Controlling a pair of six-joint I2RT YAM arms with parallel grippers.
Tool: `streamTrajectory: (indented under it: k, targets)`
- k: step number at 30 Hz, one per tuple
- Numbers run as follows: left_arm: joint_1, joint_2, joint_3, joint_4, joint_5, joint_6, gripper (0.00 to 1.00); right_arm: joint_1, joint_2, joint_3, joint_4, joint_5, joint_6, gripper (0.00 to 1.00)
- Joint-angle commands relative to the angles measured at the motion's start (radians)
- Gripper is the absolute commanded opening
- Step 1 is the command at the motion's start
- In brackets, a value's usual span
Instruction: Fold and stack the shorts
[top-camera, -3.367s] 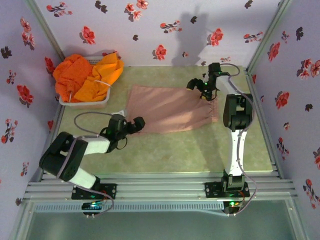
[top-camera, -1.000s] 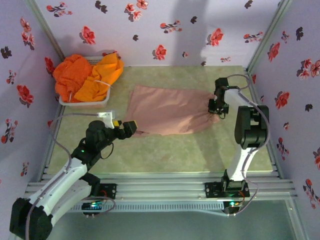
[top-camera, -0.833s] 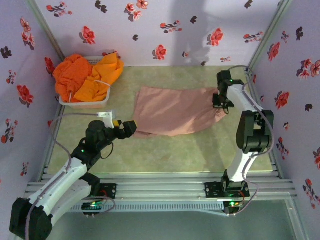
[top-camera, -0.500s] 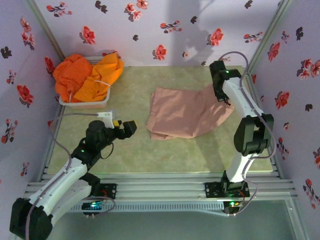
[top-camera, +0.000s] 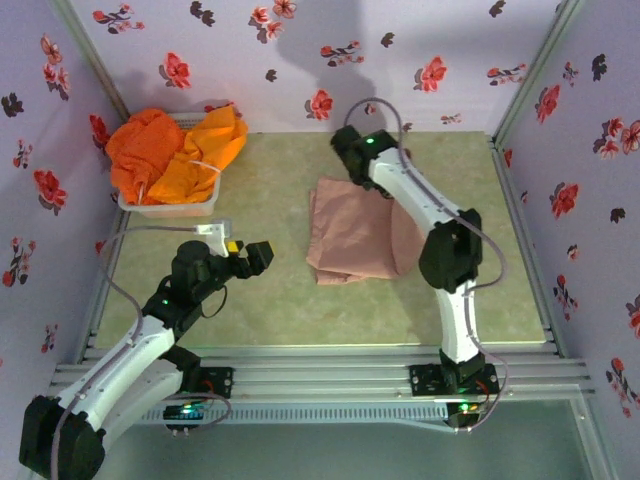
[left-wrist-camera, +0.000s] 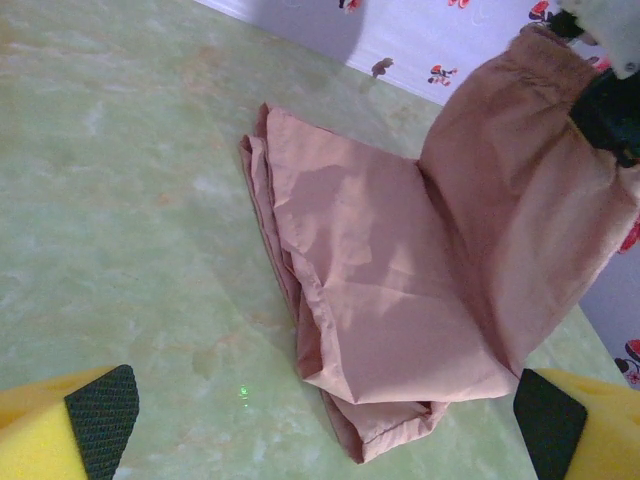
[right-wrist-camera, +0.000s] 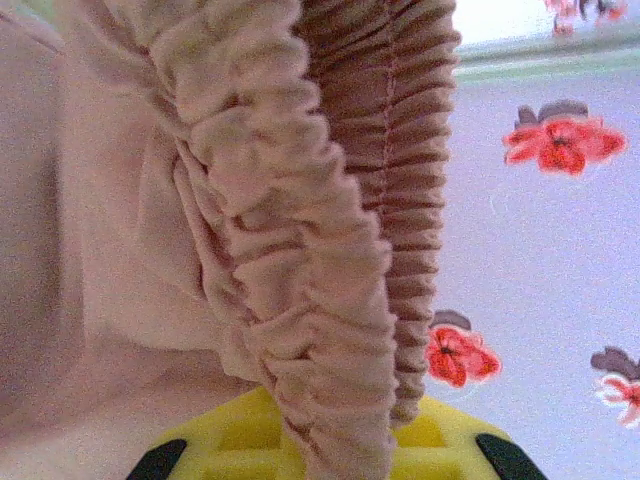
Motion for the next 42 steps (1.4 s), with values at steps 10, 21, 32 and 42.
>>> streamTrajectory:
  k: [10,21,32,42]
  targets:
    - [0.005,0.002,-0.007,0.041,-0.02,-0.019,0.99,0.231,0.265,0.431,-0.004,-0.791,0.222,0.9]
    - [0.007,0.152,0.169,0.008,-0.048,-0.116,0.99,0.06,-0.344,-0.323,0.571,-1.108,0.425,0.99]
    - [-0.002,0.886,0.913,-0.417,0.112,0.082,0.95,-0.014,-0.677,-0.863,0.731,-0.903,0.501,0.99]
    - [-0.007,1.343,1.392,-0.677,0.153,0.286,0.86,-0.09,-0.925,-1.114,0.775,-0.844,0.533,0.99]
